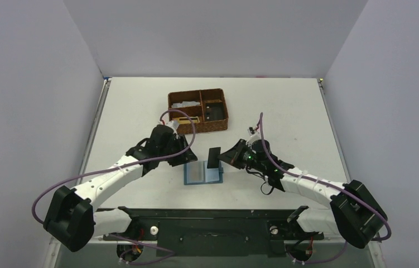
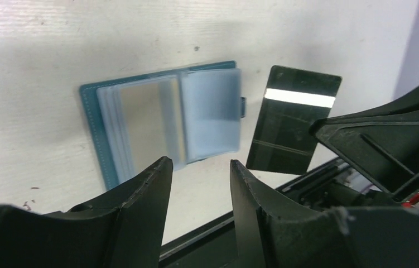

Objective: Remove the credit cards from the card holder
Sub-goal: Remove the credit card from the card holder.

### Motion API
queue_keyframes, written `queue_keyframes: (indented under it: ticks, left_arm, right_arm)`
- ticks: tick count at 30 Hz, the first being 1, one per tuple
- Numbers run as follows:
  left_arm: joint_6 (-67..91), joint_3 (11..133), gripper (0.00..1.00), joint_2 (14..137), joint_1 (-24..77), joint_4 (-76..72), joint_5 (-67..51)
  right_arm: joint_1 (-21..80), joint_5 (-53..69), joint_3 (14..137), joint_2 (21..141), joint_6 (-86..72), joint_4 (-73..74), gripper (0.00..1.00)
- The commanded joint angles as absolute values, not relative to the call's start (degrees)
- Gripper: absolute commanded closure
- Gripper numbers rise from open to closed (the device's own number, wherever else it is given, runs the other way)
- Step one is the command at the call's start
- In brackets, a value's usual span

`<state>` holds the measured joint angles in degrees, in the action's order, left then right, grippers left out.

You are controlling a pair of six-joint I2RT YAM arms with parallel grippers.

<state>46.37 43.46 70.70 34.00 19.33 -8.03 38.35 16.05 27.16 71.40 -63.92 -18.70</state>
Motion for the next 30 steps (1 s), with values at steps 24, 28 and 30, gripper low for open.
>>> queue_keyframes:
  ticks: [24, 28, 30]
  left_arm:
    - [60.5, 35.8, 0.61, 63.4, 26.0, -10.9, -36.4]
    - [62.1, 35.2, 0.70, 63.2, 25.9, -12.6, -37.4]
    - [62.5, 35.0, 0.78, 63.2, 25.9, -13.1, -37.7]
  right_arm:
    - [42.5, 23.7, 35.3, 68.8, -73.0, -28.1, 1.00]
    - [42.7, 23.5, 35.3, 69.0, -72.8, -27.9, 1.00]
    - [42.8, 23.2, 35.3, 69.1, -72.7, -27.7, 1.00]
